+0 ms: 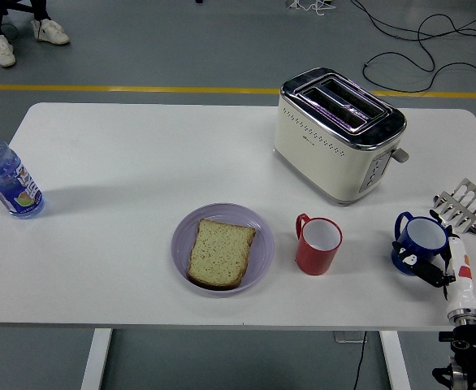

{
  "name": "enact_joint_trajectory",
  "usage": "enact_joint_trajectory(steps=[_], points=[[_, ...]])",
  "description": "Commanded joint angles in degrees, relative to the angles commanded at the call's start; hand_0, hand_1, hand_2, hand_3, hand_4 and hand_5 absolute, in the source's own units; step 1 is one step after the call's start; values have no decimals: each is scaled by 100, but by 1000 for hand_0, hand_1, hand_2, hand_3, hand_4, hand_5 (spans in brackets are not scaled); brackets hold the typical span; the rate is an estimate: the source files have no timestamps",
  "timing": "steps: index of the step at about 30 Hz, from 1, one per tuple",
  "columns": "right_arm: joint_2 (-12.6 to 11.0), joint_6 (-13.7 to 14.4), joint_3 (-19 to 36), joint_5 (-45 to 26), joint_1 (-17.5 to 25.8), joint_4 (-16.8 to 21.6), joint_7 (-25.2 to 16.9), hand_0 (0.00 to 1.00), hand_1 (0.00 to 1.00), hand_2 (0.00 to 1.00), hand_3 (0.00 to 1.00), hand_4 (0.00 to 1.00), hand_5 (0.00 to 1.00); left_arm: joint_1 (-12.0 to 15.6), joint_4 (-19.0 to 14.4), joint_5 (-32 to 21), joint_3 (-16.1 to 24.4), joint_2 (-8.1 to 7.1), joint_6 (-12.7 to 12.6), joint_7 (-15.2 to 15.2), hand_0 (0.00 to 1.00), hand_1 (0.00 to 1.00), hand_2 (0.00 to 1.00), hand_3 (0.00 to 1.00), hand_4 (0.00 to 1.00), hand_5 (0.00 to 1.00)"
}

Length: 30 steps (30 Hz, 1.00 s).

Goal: Pick up the cup,pour liquid into bread,place the cup on the desk

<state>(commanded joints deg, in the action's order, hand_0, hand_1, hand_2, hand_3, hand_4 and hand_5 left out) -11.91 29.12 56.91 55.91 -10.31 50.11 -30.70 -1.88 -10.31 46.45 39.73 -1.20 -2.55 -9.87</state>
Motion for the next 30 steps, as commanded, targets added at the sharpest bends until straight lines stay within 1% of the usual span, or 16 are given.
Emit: enact_joint_trajectory(steps=[9,10,14,17,19,21,22,24,28,30], points=[[-60,-17,186,149,117,264,61,757,729,894,973,915,2,-10,0,-9,-8,0,3,3,662,705,726,628,378,937],[-67,-21,192,160,124,283,64,771,741,899,985,917,2,-13,0,-20,-20,-2,4,5,662,705,726,628,378,938],[-101,-36,282,221,221,478,81,771,741,899,985,917,2,-11,0,1,5,-5,6,4,662,705,726,628,378,938],[-150,-31,400,345,363,789,104,778,751,901,989,917,2,-6,0,-23,-4,1,6,10,662,705,727,627,379,938],[-160,-28,455,402,423,909,115,778,751,901,989,917,2,0,0,-22,-5,3,7,10,662,705,727,627,379,938],[-171,-18,560,469,535,1143,126,778,751,901,989,917,2,16,0,-61,-51,4,6,15,662,705,727,627,379,938],[-173,-12,598,496,572,1216,129,791,757,903,991,923,2,23,0,-52,-47,4,7,13,662,705,726,627,379,938],[-198,22,694,600,669,1484,151,791,757,903,991,923,2,44,0,-6,-4,3,10,7,662,705,726,627,379,938],[-246,71,804,793,764,1831,220,795,762,904,994,927,2,61,0,51,32,-6,16,2,662,705,726,627,378,938],[-246,97,862,852,761,1904,243,795,762,904,994,927,2,54,0,95,65,-10,17,-3,662,705,726,627,378,938]])
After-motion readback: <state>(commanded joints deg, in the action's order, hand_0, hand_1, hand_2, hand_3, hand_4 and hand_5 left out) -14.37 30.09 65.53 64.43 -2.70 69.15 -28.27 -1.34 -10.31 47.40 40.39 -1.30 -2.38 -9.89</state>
